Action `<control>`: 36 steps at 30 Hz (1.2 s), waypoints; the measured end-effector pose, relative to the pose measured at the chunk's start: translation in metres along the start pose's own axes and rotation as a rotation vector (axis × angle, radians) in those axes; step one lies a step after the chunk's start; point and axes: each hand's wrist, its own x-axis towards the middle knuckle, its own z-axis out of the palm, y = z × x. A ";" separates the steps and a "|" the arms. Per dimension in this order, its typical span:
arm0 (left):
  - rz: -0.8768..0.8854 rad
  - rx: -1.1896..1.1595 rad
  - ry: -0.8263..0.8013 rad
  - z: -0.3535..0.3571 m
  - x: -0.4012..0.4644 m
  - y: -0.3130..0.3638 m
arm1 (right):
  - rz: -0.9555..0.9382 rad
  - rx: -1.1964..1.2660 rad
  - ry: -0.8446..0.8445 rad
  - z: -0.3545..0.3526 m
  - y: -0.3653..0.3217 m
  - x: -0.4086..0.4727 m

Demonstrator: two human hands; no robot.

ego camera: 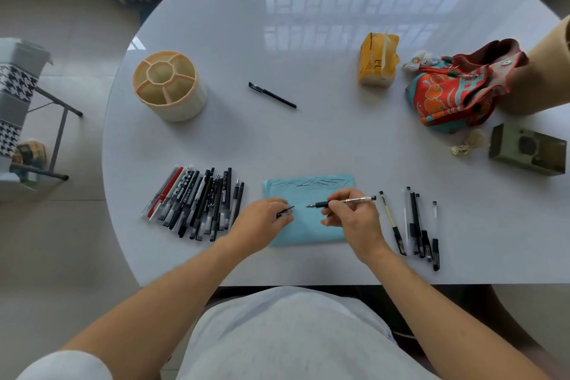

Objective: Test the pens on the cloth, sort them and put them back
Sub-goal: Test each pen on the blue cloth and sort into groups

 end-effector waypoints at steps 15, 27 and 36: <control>0.009 0.009 -0.179 -0.004 -0.004 0.030 | 0.058 0.051 -0.142 0.008 0.014 -0.018; -0.028 0.103 -0.251 0.000 -0.017 0.022 | 0.107 -0.177 -0.182 0.028 0.026 -0.012; -0.037 0.027 -0.106 -0.007 -0.027 0.008 | 0.129 -0.364 -0.263 0.046 0.014 0.005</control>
